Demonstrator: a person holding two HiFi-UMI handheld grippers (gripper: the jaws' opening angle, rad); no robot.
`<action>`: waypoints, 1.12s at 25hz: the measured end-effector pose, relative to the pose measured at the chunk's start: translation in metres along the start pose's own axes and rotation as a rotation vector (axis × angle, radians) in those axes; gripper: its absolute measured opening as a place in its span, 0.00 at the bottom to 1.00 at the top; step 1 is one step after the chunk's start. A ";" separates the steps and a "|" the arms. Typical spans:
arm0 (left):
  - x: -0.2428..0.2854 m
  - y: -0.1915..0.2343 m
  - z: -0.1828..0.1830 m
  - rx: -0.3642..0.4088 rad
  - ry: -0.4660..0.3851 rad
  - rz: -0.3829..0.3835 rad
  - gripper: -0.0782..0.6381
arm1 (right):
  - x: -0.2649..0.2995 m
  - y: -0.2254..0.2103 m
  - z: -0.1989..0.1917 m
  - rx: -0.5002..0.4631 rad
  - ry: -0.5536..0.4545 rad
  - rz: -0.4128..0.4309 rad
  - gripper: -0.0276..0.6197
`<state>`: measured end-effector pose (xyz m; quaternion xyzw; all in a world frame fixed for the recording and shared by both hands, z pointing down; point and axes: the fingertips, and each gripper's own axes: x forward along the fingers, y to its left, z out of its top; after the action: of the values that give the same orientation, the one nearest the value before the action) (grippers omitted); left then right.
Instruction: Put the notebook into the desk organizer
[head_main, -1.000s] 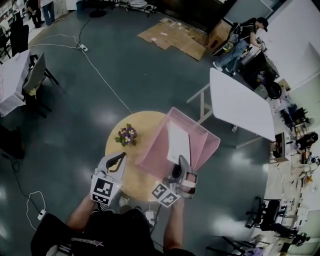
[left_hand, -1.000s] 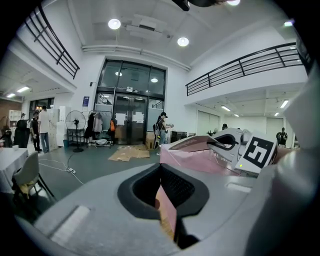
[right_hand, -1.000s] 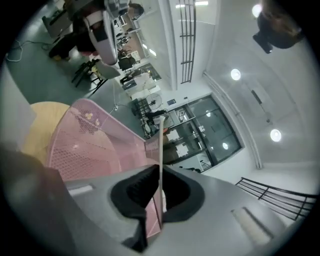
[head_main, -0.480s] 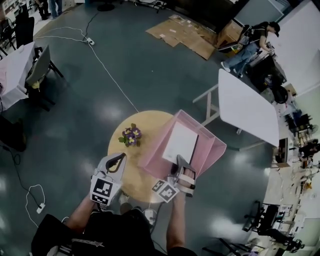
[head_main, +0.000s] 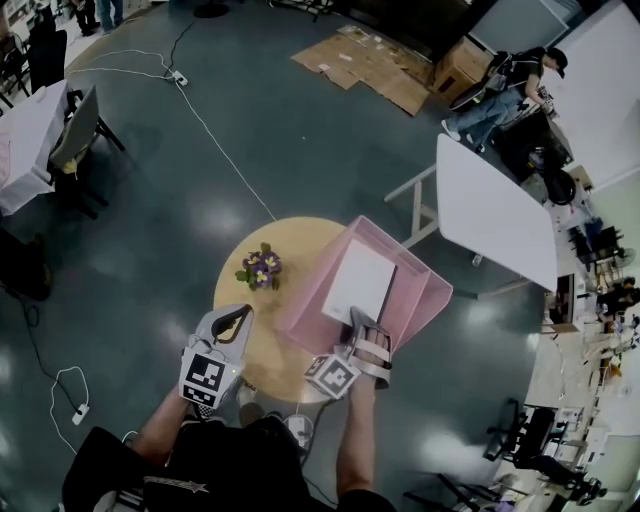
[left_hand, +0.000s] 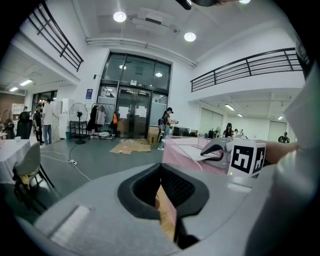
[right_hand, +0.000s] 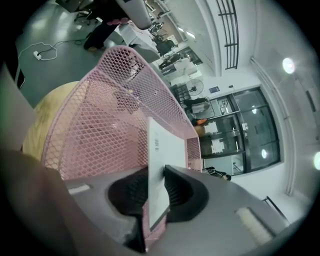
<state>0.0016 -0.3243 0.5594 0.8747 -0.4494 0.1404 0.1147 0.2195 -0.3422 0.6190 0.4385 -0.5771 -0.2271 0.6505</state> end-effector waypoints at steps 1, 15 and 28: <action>0.000 -0.001 0.000 -0.001 0.000 -0.001 0.12 | 0.001 0.001 0.000 -0.005 -0.003 0.001 0.14; -0.013 -0.005 0.004 0.015 -0.016 -0.001 0.12 | -0.006 -0.004 -0.011 0.046 -0.011 0.114 0.41; -0.039 -0.010 0.013 0.043 -0.040 -0.007 0.12 | -0.034 0.003 -0.017 0.104 -0.002 0.187 0.56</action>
<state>-0.0103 -0.2929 0.5332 0.8811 -0.4456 0.1321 0.0872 0.2272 -0.3085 0.6036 0.4156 -0.6272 -0.1356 0.6446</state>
